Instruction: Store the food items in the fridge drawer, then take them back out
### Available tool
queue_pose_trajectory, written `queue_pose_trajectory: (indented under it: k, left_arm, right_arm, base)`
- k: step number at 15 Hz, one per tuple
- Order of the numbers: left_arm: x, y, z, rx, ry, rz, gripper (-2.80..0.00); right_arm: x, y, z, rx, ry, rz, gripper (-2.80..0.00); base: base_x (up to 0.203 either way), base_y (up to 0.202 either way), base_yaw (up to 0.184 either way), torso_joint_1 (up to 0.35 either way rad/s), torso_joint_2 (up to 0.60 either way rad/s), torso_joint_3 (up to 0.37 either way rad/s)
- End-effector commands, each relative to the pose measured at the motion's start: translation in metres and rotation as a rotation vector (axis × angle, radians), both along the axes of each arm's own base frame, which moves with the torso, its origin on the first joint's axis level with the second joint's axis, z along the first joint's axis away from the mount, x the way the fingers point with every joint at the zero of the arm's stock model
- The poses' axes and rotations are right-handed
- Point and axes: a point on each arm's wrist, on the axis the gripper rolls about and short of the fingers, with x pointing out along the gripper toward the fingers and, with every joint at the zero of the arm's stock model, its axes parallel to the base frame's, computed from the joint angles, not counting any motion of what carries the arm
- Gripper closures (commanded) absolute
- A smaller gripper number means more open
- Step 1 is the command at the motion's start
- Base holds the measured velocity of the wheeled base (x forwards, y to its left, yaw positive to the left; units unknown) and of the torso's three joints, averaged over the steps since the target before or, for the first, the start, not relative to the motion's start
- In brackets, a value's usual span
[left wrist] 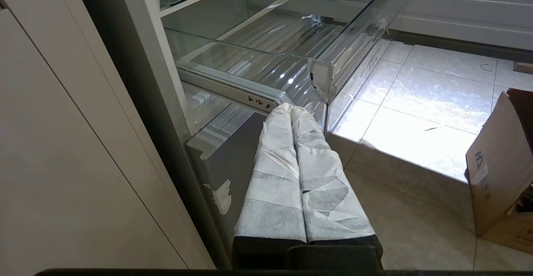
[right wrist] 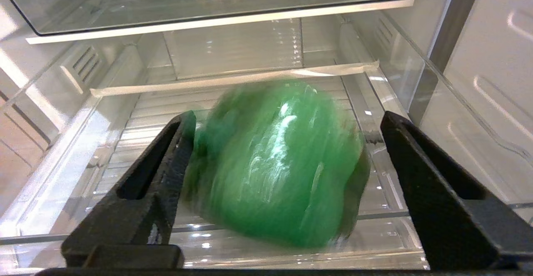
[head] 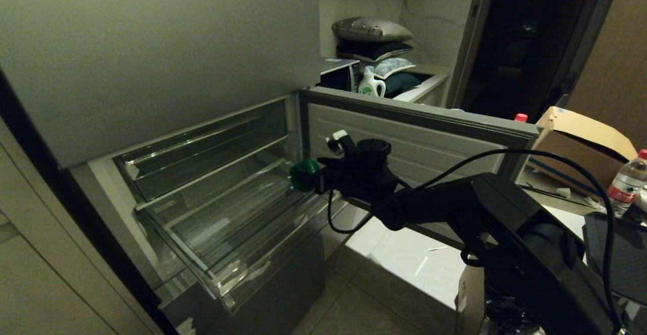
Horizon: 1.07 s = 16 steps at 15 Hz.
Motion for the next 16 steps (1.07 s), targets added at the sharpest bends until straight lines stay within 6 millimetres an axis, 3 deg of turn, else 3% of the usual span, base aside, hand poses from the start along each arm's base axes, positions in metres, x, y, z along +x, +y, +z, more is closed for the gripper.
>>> queue_pose_trajectory:
  k: [1, 10, 13, 16]
  left_arm:
    - [0.0, 0.0, 0.0, 0.0, 0.001, 0.0, 0.0]
    - [0.0, 0.0, 0.0, 0.0, 0.001, 0.0, 0.0]
    - [0.0, 0.0, 0.0, 0.0, 0.001, 0.0, 0.0]
    - [0.0, 0.0, 0.0, 0.0, 0.003, 0.0, 0.0]
  right_arm:
    - [0.0, 0.0, -0.003, -0.002, 0.003, 0.002, -2.8]
    - [0.0, 0.001, -0.003, -0.003, 0.004, 0.015, -2.8]
    - [-0.011, -0.005, 0.03, 0.018, -0.026, 0.011, -2.8]
    - [-0.045, -0.024, 0.086, 0.028, -0.04, 0.021, -2.8]
  base:
    - [0.0, 0.0, 0.0, 0.0, 0.0, 0.0]
    - [0.0, 0.0, 0.0, 0.0, 0.0, 0.0]
    - [0.0, 0.0, 0.0, 0.0, 0.0, 0.0]
    - [0.0, 0.0, 0.0, 0.0, 0.0, 0.0]
